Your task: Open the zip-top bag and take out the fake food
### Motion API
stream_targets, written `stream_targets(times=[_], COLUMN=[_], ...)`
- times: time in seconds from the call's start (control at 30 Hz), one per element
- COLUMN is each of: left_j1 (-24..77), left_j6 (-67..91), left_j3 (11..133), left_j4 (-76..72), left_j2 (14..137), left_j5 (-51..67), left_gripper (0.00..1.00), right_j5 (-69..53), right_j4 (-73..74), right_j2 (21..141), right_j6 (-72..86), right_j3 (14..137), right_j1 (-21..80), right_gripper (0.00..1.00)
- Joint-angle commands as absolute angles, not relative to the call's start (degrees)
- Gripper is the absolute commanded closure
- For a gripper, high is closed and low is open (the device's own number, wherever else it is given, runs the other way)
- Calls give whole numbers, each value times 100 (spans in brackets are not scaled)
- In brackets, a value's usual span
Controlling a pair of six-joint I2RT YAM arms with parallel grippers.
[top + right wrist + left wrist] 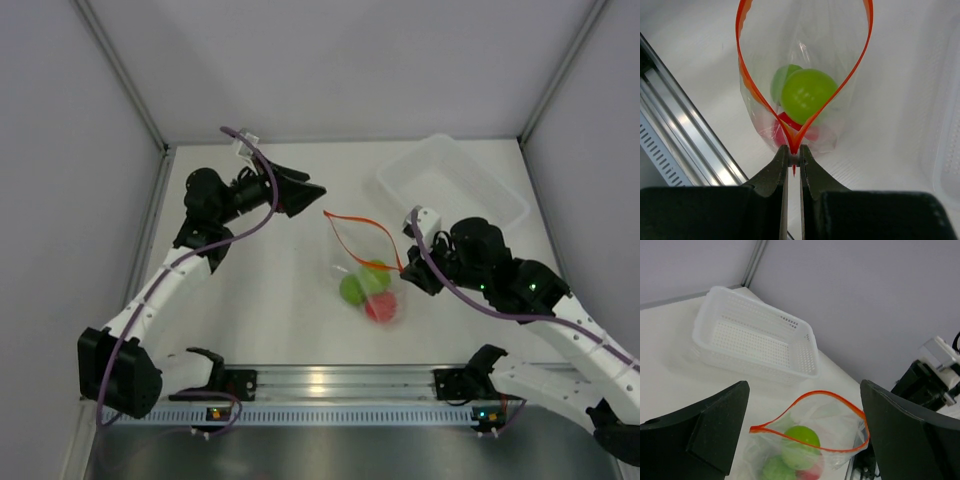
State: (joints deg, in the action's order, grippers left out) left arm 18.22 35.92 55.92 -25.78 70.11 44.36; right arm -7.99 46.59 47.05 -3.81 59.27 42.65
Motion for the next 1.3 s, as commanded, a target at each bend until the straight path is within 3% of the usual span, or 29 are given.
stream_targets(times=[0.0, 0.1, 0.4, 0.83, 1.1, 1.27], left_j1=[2301, 2899, 4288, 4737, 5132, 5221], left_j6=[3647, 4155, 5421, 7812, 8594, 8464], left_j3=[6116, 6442, 5961, 5643, 5170, 5352], left_j4=[-901, 278, 949, 967, 1538, 1827], left_j2=[6741, 6742, 6065, 6609, 6179, 6607], left_j5=[2405, 1129, -1159, 130, -755, -422], left_gripper=[1, 1, 1, 1, 1, 1], right_j5=[-686, -738, -317, -194, 483, 879], right_j4=[4491, 4439, 4316, 4096, 4166, 4078], right_j2=[4772, 4843, 4860, 4922, 5106, 5203], right_j6=[-282, -246, -79, 141, 272, 360], right_j3=[6214, 6223, 6196, 6056, 6135, 6144], right_j1=[4333, 4342, 4368, 4711, 5123, 5528], right_gripper=[100, 100, 100, 100, 100, 100])
